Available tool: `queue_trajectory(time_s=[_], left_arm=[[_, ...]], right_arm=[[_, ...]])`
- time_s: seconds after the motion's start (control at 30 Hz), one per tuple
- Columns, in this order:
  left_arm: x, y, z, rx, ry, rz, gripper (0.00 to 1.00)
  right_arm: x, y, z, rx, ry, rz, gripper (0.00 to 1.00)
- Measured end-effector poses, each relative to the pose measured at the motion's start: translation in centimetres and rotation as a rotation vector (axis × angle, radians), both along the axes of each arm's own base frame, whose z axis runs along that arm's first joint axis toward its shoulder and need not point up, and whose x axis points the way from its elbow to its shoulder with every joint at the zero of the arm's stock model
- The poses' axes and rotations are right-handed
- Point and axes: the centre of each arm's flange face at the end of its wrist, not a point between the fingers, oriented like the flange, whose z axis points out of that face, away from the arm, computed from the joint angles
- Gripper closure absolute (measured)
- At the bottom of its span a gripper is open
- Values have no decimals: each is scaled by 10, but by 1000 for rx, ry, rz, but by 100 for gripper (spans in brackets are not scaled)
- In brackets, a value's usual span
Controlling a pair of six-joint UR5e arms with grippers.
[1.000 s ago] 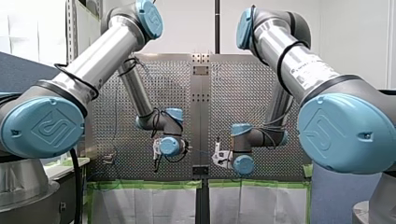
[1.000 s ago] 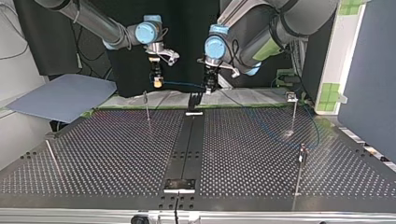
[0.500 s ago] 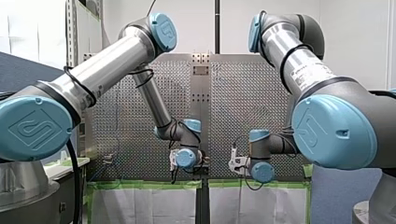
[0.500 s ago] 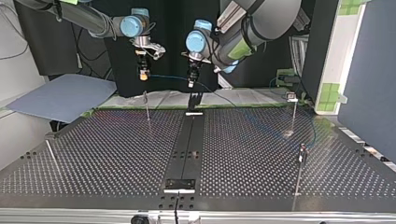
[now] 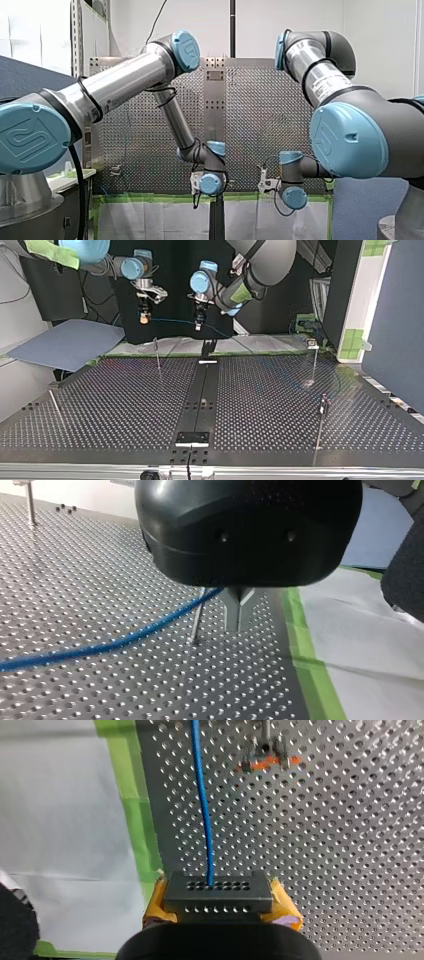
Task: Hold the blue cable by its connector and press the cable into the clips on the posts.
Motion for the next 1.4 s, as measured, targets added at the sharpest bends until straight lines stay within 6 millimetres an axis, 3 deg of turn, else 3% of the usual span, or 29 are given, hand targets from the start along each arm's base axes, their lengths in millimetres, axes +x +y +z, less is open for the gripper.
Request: queue_trajectory(time_s=[0.4, 0.63, 1.03, 1.23, 1.4], left_arm=[[-5, -25, -35, 2, -12, 34, 100], [2, -44, -26, -31, -54, 72, 100], [-2, -77, -9, -84, -92, 100, 100], [-12, -91, -23, -81, -71, 83, 100], [-15, -100, -37, -72, -51, 74, 100]], right_arm=[[-8, -50, 13, -71, -14, -16, 100], [-13, -67, 18, -92, -19, -29, 100], [-50, -87, 16, -79, -20, -72, 100], [-72, -106, 16, -89, -37, -74, 100], [-83, -118, 4, -82, -27, -62, 100]])
